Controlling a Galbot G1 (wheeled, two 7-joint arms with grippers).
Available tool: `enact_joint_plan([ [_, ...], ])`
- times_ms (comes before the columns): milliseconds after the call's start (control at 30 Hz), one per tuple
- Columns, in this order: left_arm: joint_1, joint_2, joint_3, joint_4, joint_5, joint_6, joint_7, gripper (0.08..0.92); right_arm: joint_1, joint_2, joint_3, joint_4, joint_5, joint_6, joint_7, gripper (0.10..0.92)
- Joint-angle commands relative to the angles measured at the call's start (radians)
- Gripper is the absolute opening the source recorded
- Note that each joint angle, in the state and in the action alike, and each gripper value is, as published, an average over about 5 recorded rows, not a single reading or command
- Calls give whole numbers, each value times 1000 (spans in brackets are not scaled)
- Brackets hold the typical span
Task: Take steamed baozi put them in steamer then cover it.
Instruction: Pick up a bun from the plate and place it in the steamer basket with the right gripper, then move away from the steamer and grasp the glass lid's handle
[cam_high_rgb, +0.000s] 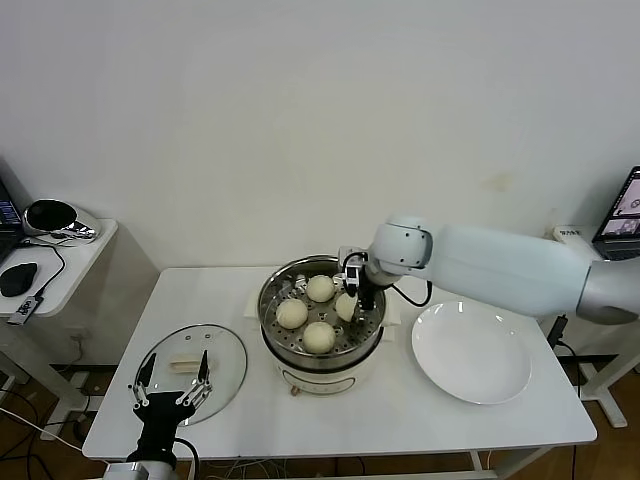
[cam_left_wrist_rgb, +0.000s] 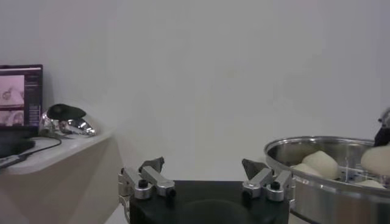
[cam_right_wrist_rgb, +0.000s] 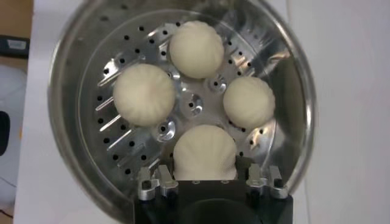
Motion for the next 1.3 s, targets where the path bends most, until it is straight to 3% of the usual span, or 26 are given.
enact_joint_plan([
  [33, -1, 0, -2, 4, -1, -1, -1, 823, -59, 25, 20, -50, -41, 2, 11, 619],
  [333, -1, -4, 0, 6, 1, -1, 0, 823, -39, -3, 28, -19, -38, 0, 2, 622],
  [600, -5, -4, 1, 3, 0, -1, -1, 823, -5, -114, 105, 98, -16, 30, 3, 790],
  [800, -3, 0, -4, 3, -4, -1, 0, 823, -93, -265, 259, 266, 83, 111, 161, 822],
  [933, -2, -1, -6, 0, -5, -2, 0, 823, -295, -410, 437, 362, 127, 277, 405, 823],
  [1067, -1, -3, -11, 3, -8, -5, -2, 823, -656, -499, 733, 405, 95, 459, 538, 823],
  [1300, 0, -10, -17, 26, 32, -7, -17, 823, -1249, -424, 1259, 416, -76, 748, 641, 823],
])
